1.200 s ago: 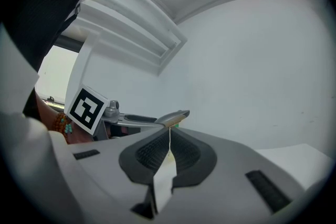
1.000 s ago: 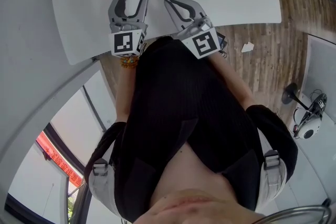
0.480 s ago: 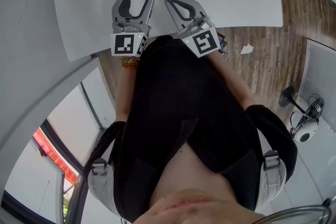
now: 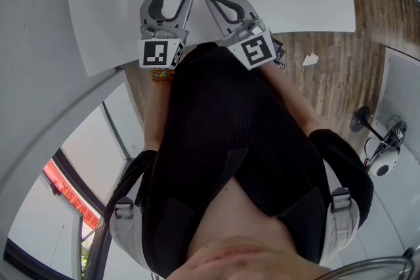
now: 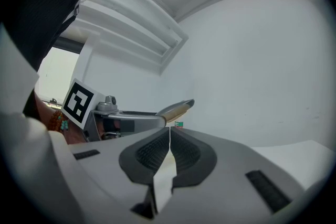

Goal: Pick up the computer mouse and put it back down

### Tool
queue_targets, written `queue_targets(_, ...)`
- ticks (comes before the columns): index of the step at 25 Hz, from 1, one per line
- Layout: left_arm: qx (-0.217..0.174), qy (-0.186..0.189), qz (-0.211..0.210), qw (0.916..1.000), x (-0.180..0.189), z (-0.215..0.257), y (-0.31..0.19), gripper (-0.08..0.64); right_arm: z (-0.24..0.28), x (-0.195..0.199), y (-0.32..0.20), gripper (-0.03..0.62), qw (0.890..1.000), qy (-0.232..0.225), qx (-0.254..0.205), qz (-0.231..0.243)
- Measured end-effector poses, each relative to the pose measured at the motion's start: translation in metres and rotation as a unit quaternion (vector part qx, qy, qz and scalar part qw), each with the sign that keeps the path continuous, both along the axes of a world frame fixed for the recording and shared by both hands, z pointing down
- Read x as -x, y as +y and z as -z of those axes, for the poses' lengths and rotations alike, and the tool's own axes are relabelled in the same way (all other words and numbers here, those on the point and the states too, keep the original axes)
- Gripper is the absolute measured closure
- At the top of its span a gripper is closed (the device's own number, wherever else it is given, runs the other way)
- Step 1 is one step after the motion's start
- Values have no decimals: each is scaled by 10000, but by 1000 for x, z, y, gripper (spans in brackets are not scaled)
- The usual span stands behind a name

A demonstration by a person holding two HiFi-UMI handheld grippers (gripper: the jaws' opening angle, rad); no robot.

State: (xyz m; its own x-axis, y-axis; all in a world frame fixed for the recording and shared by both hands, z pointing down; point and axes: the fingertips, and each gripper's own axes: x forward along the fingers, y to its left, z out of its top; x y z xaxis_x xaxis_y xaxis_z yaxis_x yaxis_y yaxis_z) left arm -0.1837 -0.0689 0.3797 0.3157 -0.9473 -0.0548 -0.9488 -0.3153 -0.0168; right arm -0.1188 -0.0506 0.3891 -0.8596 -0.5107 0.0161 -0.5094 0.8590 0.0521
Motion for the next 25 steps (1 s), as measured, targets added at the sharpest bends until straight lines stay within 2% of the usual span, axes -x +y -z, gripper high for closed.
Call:
queue_targets(8,67,77,-54,9999,0,-4,-1,304,-1,0,-1,563,10000,21,46,-8)
queue_targets(13,263,-58,-73,9996,-2,-20,-2,304,-3,-1,-1,563,10000,14,89,-42)
queue_targets(17,650,-272,-203,9973,-10,-51,-1,304,-3,-6,-1,563,9999,-11,103,-122)
queue_targets(21,1131,-600,-321,9912,-16,-85,2,304,-4,-7,1,563,9999,-4,111,-122)
queue_targets(25,1388,-867,-503,9852,-24,-105,6,304,-8,-7,1,563,9998,12,126,-141)
